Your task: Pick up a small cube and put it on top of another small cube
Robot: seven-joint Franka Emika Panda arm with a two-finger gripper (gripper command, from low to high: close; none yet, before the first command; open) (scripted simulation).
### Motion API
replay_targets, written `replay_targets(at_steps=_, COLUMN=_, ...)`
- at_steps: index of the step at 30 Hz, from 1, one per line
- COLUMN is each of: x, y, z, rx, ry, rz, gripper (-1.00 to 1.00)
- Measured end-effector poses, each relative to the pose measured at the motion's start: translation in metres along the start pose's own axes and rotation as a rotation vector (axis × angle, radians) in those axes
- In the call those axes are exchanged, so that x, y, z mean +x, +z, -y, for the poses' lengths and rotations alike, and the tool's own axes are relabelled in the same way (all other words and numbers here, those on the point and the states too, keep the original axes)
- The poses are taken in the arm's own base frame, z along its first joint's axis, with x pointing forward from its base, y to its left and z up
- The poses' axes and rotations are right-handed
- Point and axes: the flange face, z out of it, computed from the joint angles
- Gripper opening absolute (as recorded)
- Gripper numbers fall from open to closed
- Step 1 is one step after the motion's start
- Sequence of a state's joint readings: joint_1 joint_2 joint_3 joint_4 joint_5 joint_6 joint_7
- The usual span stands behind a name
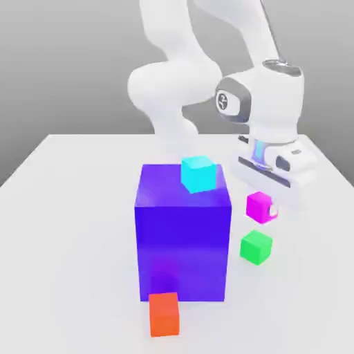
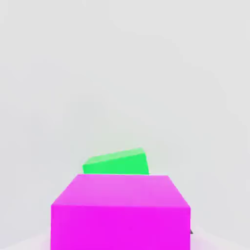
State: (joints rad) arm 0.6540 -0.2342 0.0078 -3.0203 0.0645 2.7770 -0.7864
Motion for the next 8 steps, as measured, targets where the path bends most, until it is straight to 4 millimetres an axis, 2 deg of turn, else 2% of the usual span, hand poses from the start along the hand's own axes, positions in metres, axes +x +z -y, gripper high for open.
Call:
replay_targets(at_steps=5, x=-0.002, y=0.033, z=-0.001, rx=-0.008, ry=0.002, rz=0.003, gripper=-1.00)
replay_targets(at_steps=6, x=-0.005, y=0.039, z=-0.002, rx=-0.015, ry=0.006, rz=0.007, gripper=1.00)
replay_targets(at_steps=8, x=-0.005, y=0.039, z=-0.002, rx=-0.015, ry=0.006, rz=0.007, gripper=1.00)
